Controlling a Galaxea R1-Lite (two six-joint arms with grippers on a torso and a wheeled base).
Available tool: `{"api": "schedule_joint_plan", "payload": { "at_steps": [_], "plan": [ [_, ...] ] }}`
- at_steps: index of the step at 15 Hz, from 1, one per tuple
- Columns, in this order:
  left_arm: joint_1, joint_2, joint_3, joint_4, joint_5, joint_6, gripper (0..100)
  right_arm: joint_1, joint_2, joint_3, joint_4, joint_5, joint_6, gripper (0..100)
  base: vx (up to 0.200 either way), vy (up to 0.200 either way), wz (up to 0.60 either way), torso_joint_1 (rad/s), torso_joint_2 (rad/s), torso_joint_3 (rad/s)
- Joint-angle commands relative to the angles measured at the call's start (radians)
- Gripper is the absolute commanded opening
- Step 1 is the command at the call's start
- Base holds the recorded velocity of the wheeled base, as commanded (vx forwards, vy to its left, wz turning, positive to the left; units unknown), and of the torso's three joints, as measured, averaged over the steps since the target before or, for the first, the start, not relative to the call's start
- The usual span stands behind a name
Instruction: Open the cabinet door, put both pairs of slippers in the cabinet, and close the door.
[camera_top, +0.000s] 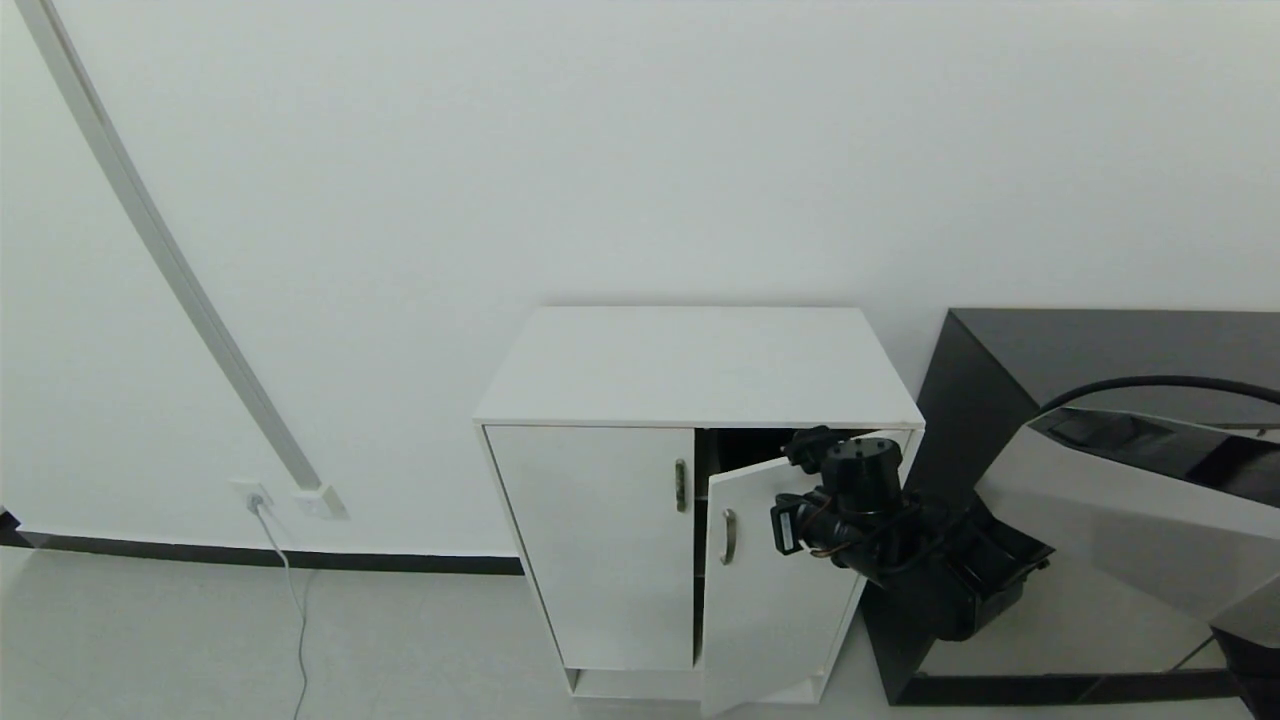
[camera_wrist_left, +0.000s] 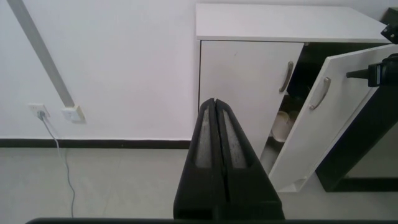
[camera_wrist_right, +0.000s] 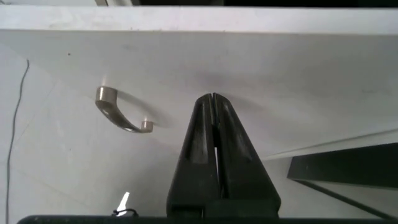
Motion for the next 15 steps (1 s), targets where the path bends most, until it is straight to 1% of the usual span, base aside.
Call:
{"api": "schedule_joint_plan", "payload": {
  "at_steps": [1,9,11,15],
  "plan": [
    [0.000,0.001,0.000,0.000,0.000,-0.001,0,-0.005,0.016,-0.020,0.001,-0.001,0.000,0,0.000,0.000,0.00,0.000,0.00,0.000],
    [0.000,0.001,0.000,0.000,0.000,-0.001,0,-0.020,0.065,-0.092,0.002,-0.001,-0.003,0,0.000,0.000,0.00,0.000,0.00,0.000],
    [0.000,0.001,0.000,-0.002,0.000,0.001,0,-0.024,0.074,-0.138,0.045,-0.001,-0.004,0,0.000,0.000,0.00,0.000,0.00,0.000],
    [0.000,0.001,0.000,0.000,0.002,0.001,0,-0.029,0.088,-0.199,0.090,-0.001,-0.004,0,0.000,0.000,0.00,0.000,0.00,0.000]
  ]
}}
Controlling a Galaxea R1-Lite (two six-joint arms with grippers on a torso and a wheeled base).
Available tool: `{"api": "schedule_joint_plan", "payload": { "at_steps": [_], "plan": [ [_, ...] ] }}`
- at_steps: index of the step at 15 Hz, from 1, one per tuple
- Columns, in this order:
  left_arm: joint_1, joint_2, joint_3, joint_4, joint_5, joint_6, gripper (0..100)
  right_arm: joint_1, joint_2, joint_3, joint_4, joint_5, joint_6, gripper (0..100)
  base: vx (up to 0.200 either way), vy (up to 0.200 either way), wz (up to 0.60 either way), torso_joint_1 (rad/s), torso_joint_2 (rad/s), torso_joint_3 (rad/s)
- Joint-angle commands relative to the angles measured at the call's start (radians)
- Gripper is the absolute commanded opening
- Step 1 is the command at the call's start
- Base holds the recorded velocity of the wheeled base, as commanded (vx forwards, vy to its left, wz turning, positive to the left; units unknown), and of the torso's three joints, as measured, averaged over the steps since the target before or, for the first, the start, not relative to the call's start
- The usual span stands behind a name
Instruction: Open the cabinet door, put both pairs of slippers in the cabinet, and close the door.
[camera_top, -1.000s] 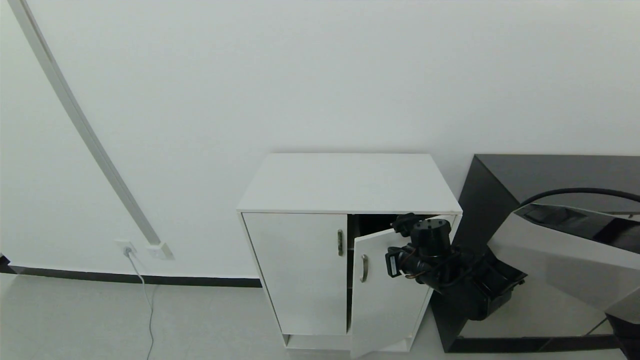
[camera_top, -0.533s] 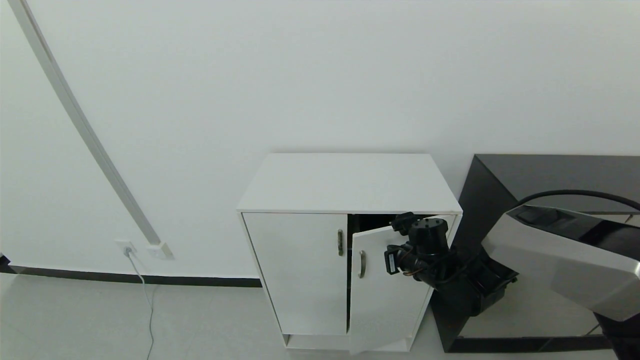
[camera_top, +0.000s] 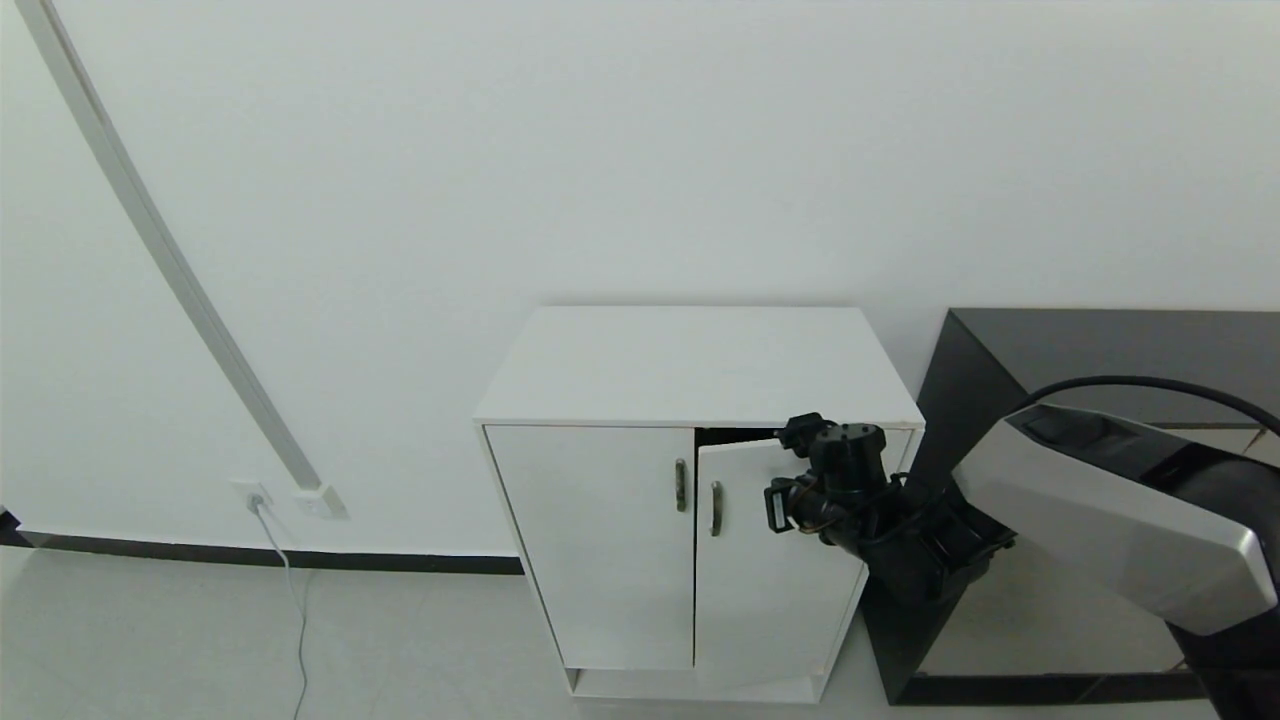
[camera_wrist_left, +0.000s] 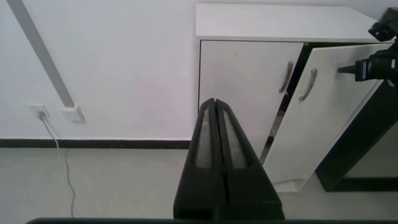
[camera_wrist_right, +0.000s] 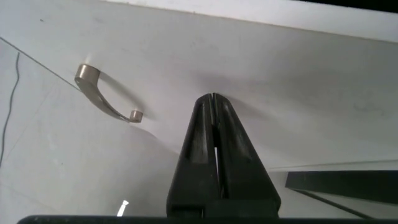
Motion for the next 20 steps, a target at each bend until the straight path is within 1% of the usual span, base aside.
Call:
{"api": "schedule_joint_plan", "payload": {
  "at_steps": [1,5,7,14,20],
  "plan": [
    [0.001,0.001,0.000,0.000,0.000,-0.001,0,0.000,0.014,-0.040,0.019,-0.002,0.000,0,0.000,0.000,0.00,0.000,0.00,0.000],
    [0.001,0.001,0.000,0.000,0.000,-0.001,0,0.000,0.028,-0.112,0.078,-0.002,0.000,0,0.000,0.000,0.00,0.000,0.00,0.000],
    [0.001,0.001,0.000,0.000,0.000,-0.001,0,-0.002,0.038,-0.131,0.084,-0.002,-0.002,0,0.000,0.000,0.00,0.000,0.00,0.000],
    [0.001,0.001,0.000,0.000,0.000,-0.001,0,-0.008,0.049,-0.166,0.101,-0.002,-0.003,0,0.000,0.000,0.00,0.000,0.00,0.000],
    [0.001,0.001,0.000,0.000,0.000,-0.001,0,-0.014,0.051,-0.169,0.101,-0.002,-0.005,0,0.000,0.000,0.00,0.000,0.00,0.000]
  ]
}}
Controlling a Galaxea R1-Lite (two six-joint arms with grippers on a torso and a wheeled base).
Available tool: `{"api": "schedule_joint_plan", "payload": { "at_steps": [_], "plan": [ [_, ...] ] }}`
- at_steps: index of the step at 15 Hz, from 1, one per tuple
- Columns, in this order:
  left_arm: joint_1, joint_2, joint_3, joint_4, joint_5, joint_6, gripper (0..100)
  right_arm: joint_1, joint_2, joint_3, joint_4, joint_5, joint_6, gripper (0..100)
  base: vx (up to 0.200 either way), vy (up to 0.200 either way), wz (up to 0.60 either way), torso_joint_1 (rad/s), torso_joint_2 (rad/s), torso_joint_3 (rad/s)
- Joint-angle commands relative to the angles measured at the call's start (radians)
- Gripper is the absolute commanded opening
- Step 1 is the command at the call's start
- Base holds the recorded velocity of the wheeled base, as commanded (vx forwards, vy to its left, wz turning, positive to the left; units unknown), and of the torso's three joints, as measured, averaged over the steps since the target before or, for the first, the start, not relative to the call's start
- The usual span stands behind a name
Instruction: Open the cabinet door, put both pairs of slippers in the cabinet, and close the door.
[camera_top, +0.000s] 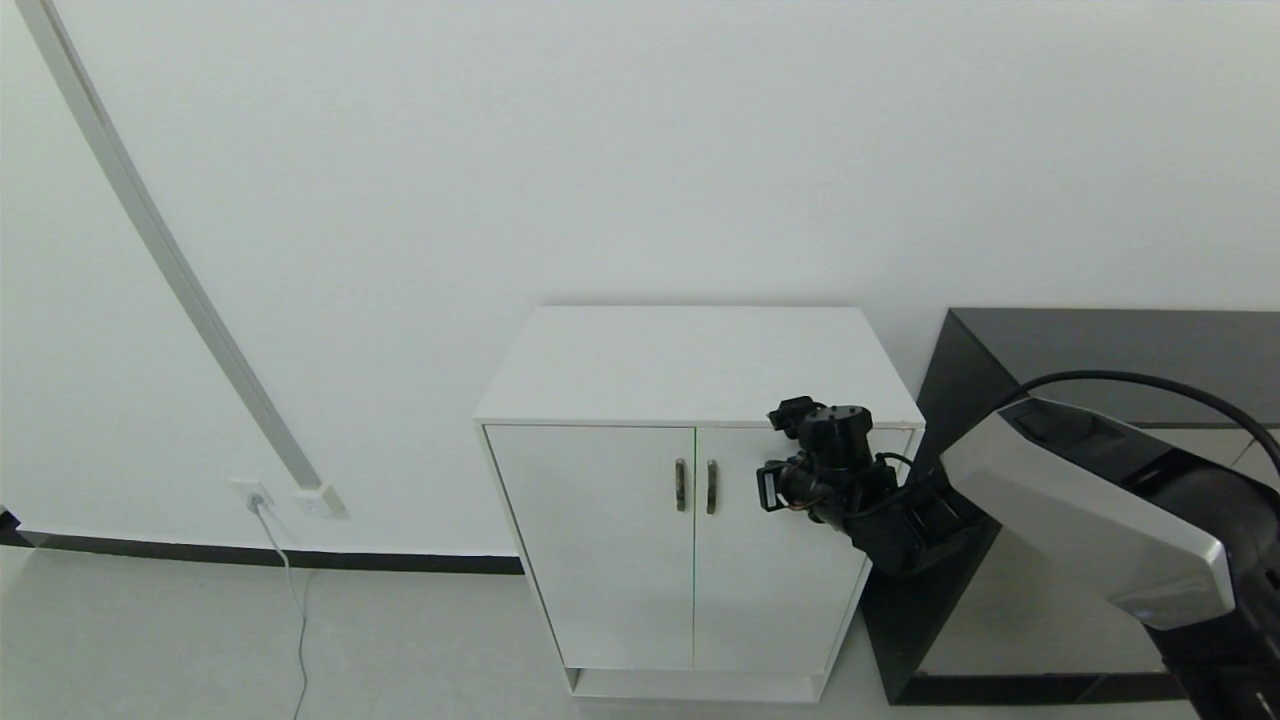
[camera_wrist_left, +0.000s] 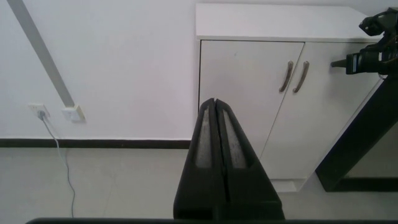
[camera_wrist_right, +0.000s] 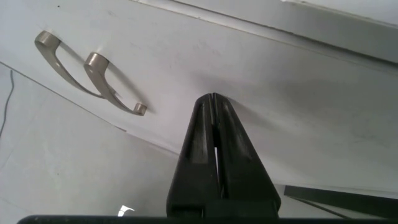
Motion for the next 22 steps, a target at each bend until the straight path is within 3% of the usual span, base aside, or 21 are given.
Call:
{"api": "schedule_joint_plan", "payload": {
  "at_steps": [1,10,14,20,22],
  "plan": [
    [0.000,0.001,0.000,0.000,-0.001,0.000,0,0.000,0.000,-0.006,0.001,0.000,0.000,0,0.000,0.000,0.00,0.000,0.00,0.000],
    [0.000,0.001,0.000,0.000,-0.001,0.000,0,-0.005,-0.015,0.000,0.013,-0.001,0.001,0,0.000,0.000,0.00,0.000,0.00,0.000],
    [0.000,0.001,0.000,0.000,0.001,0.000,0,0.000,-0.084,0.083,0.008,-0.009,0.005,0,0.000,0.000,0.00,0.000,0.00,0.000],
    [0.000,0.001,0.000,0.000,-0.001,0.001,0,-0.008,-0.207,0.270,-0.084,-0.107,0.009,0,0.000,0.000,0.00,0.000,0.00,0.000],
    [0.000,0.001,0.000,0.000,-0.001,0.001,0,-0.025,-0.317,0.425,-0.133,-0.152,0.009,0,0.000,0.000,0.00,0.000,0.00,0.000]
  ]
}}
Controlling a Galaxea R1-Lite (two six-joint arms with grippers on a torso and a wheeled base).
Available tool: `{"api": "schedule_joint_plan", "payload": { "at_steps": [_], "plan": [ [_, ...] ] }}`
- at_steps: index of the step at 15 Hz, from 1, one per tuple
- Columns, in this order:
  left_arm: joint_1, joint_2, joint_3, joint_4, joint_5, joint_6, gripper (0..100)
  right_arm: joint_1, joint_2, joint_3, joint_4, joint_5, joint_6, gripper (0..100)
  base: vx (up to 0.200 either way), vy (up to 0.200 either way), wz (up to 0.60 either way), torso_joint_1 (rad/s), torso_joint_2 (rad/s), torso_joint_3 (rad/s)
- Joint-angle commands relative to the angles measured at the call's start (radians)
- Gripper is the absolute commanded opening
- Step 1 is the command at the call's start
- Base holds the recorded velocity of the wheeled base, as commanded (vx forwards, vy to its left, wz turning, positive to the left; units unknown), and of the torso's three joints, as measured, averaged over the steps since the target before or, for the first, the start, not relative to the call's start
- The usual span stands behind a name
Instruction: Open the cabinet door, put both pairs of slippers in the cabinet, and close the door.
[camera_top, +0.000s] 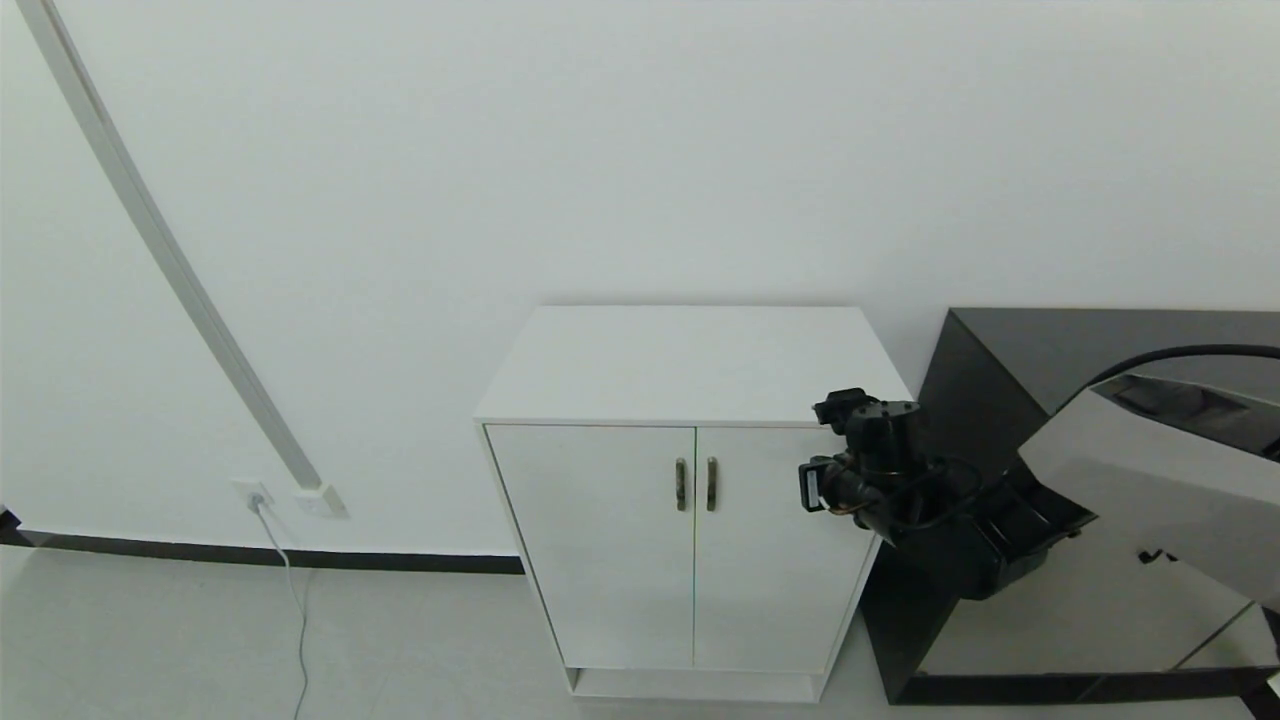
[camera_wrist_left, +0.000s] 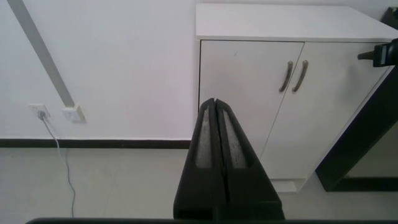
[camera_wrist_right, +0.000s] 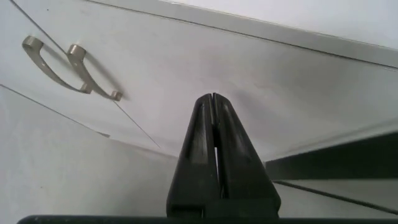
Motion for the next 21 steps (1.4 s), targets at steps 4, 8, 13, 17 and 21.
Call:
{"api": "schedule_joint_plan", "payload": {
  "at_steps": [4,8,13,17,21],
  "plan": [
    [0.001,0.001,0.000,0.000,0.000,0.000,0,-0.039,-0.302,0.324,-0.034,-0.070,-0.008,0,0.000,0.000,0.00,0.000,0.00,0.000],
    [0.001,0.001,0.000,0.000,0.000,0.001,0,-0.057,-0.491,0.522,-0.034,-0.142,-0.011,0,0.000,0.000,0.00,0.000,0.00,0.000],
    [0.001,0.001,0.000,0.000,0.000,0.001,0,-0.062,-0.761,0.784,-0.033,-0.200,-0.008,0,0.000,0.000,0.00,0.000,0.00,0.000],
    [0.001,0.001,0.000,0.000,0.000,0.001,0,-0.100,-1.052,1.019,-0.020,-0.191,-0.011,0,0.000,0.000,0.00,0.000,0.00,0.000],
    [0.001,0.001,0.000,0.000,0.000,0.001,0,-0.100,-1.355,1.056,0.225,-0.097,-0.035,0,0.000,0.000,0.00,0.000,0.00,0.000]
  ]
}}
